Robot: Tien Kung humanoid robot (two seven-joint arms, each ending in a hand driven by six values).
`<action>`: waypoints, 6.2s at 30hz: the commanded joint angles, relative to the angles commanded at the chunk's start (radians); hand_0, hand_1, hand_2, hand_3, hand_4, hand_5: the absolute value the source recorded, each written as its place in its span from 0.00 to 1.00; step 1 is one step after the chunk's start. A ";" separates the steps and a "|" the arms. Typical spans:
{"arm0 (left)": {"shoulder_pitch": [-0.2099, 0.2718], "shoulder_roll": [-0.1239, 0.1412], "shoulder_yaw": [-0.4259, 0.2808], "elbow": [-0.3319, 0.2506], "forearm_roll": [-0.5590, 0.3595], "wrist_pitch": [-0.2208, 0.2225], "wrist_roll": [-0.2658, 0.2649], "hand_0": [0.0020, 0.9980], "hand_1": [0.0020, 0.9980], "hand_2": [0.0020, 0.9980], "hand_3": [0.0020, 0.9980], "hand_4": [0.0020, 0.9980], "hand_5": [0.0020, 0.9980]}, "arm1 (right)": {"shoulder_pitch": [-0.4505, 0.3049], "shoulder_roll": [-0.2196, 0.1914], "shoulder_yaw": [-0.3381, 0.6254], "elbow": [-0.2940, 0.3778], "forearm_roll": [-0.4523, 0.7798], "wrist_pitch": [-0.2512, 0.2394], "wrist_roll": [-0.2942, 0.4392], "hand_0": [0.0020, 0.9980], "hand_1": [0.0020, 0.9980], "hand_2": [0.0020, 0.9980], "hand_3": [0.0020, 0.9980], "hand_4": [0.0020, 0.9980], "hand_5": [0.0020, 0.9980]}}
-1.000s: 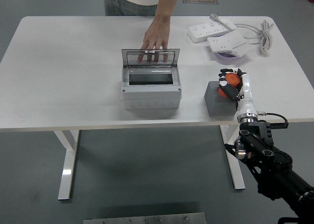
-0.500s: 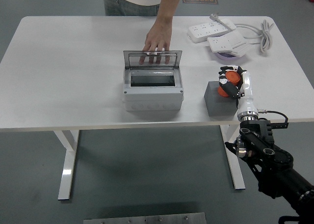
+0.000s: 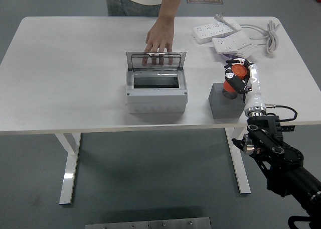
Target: Fetch the battery,place it into the box,close the lid of the box
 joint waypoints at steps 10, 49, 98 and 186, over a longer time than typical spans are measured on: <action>0.001 0.000 0.004 0.001 -0.008 0.000 -0.004 0.63 0.72 0.57 0.57 0.66 0.14 | 0.029 -0.056 -0.002 0.086 -0.168 0.014 -0.128 0.43 0.41 0.41 0.43 0.07 0.00; 0.010 0.013 -0.007 0.001 -0.001 0.005 0.003 0.63 0.72 0.57 0.57 0.67 0.14 | 0.191 -0.008 -0.148 0.256 -0.813 0.239 -0.662 0.36 0.33 0.35 0.37 0.05 0.00; -0.012 0.025 -0.056 -0.005 0.069 0.002 0.042 0.63 0.72 0.57 0.57 0.66 0.14 | 0.440 0.129 -0.449 0.061 -0.926 0.319 -0.770 0.32 0.31 0.33 0.35 0.09 0.00; -0.009 0.012 -0.087 -0.007 0.116 0.002 0.065 0.63 0.72 0.58 0.57 0.66 0.13 | 0.441 0.101 -0.403 0.162 -0.857 0.285 -0.789 0.61 0.61 0.62 0.69 0.90 0.47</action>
